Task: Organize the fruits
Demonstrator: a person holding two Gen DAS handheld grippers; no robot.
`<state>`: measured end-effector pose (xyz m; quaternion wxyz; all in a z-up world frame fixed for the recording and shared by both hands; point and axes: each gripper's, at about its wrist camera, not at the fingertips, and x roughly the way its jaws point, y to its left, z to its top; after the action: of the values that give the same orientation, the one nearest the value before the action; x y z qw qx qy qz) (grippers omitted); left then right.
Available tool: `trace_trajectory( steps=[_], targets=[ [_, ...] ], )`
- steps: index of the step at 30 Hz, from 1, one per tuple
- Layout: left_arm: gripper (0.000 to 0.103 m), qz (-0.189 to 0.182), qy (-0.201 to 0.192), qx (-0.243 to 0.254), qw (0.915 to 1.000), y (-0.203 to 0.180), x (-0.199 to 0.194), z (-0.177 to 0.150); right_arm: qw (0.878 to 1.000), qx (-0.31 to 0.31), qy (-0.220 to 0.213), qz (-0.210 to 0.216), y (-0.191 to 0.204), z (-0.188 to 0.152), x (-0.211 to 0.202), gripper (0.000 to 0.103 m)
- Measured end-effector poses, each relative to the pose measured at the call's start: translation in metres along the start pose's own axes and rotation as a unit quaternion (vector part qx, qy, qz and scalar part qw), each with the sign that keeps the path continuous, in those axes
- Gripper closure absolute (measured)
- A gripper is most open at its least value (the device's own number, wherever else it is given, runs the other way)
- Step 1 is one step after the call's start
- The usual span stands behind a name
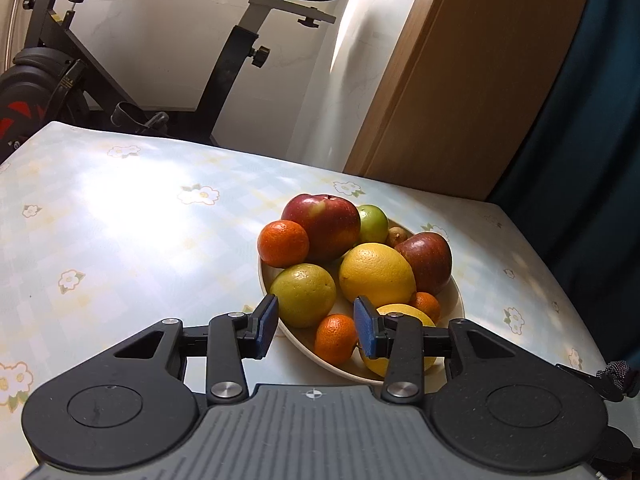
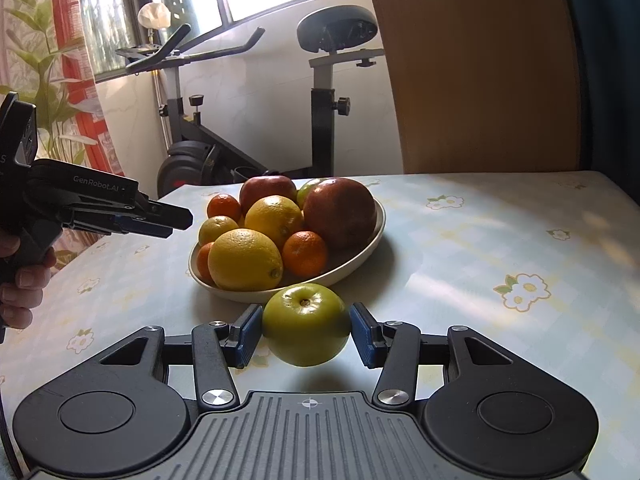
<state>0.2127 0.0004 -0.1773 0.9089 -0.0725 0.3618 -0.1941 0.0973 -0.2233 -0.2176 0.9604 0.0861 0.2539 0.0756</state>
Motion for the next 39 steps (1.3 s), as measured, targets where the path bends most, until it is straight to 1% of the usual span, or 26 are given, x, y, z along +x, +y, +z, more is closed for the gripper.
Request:
trace_trajectory(
  steps=[6, 9, 13, 16, 20, 24, 32, 39],
  targets=[
    [0.058, 0.019, -0.022, -0.008, 0.9995, 0.019, -0.023, 0.009, 1.0, -0.011, -0.006, 0.008, 0.012, 0.025, 0.0, 0.058],
    [0.05, 0.028, -0.031, -0.014, 0.999, 0.026, -0.032, 0.014, 1.0, -0.024, -0.008, 0.015, 0.022, 0.042, 0.007, 0.058],
    [0.05, 0.039, -0.039, -0.013, 0.9984, 0.037, -0.04, 0.018, 0.999, -0.047, -0.006, 0.02, 0.042, 0.065, 0.027, 0.058],
    [0.049, 0.053, -0.044, -0.007, 0.9976, 0.04, -0.043, 0.019, 0.997, -0.076, 0.009, 0.014, 0.056, 0.076, 0.048, 0.058],
    [0.048, 0.056, -0.054, -0.008, 0.997, 0.044, -0.05, 0.017, 0.995, -0.102, 0.023, 0.003, 0.069, 0.083, 0.07, 0.059],
    [0.047, 0.06, -0.053, -0.004, 0.9968, 0.047, -0.049, 0.015, 0.992, -0.118, 0.038, -0.008, 0.079, 0.084, 0.088, 0.059],
    [0.047, 0.056, -0.051, -0.014, 0.997, 0.055, -0.049, 0.011, 0.987, -0.151, 0.05, -0.012, 0.096, 0.086, 0.101, 0.058],
    [0.047, 0.055, -0.051, -0.015, 0.997, 0.055, -0.05, 0.009, 0.987, -0.15, 0.053, -0.024, 0.1, 0.084, 0.1, 0.058]
  ],
)
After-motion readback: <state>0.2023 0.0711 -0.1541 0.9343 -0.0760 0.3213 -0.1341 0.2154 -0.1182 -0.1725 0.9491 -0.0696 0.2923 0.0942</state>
